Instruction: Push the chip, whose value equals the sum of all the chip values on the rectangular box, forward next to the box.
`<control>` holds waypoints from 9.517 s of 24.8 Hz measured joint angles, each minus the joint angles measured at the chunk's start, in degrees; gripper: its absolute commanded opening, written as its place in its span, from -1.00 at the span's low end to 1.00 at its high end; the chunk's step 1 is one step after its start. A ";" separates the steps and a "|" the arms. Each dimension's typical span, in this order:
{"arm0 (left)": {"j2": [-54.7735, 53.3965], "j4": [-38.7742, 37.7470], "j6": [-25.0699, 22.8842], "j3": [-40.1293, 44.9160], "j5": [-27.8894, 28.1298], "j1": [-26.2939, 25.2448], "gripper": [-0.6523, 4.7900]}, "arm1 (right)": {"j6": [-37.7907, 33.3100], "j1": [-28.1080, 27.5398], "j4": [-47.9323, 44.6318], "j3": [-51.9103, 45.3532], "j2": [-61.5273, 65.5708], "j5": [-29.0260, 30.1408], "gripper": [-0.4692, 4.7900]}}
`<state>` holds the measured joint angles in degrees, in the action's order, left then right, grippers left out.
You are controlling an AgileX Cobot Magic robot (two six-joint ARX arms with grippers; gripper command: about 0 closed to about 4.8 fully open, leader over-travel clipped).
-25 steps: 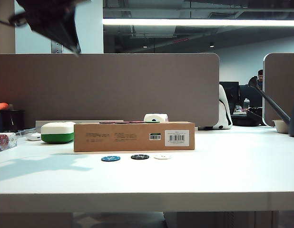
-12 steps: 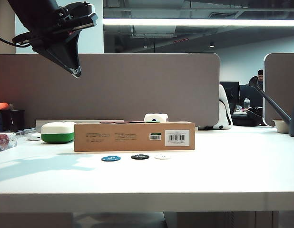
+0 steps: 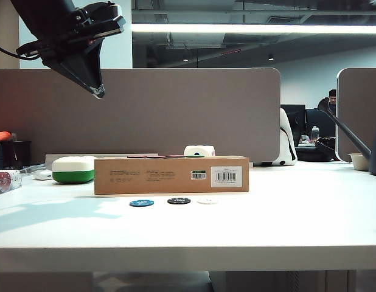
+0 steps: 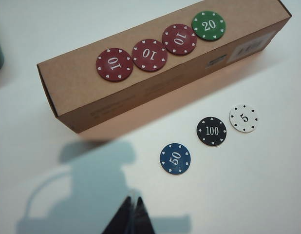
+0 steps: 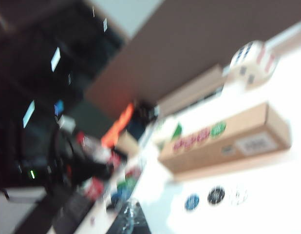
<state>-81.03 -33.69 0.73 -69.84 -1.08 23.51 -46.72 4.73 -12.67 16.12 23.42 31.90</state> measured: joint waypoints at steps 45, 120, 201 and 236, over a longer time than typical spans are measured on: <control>0.00 0.07 0.00 0.00 -0.22 0.04 -0.78 | 33.86 38.62 12.87 60.43 96.21 -29.53 -0.84; 0.00 0.17 0.00 0.00 -0.20 0.00 -0.78 | 37.03 34.16 36.83 76.91 100.69 -28.26 -0.84; 51.67 -0.28 -1.38 -0.11 0.04 -10.95 -0.78 | 32.87 33.73 46.34 20.76 29.70 -32.17 -0.83; 80.87 33.14 3.82 69.66 4.76 -18.62 -0.78 | 32.87 33.73 46.01 20.79 29.70 -32.17 -0.83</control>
<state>-0.16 -0.56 4.56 -0.19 3.68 4.89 -13.85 38.46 33.34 36.91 53.12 -0.27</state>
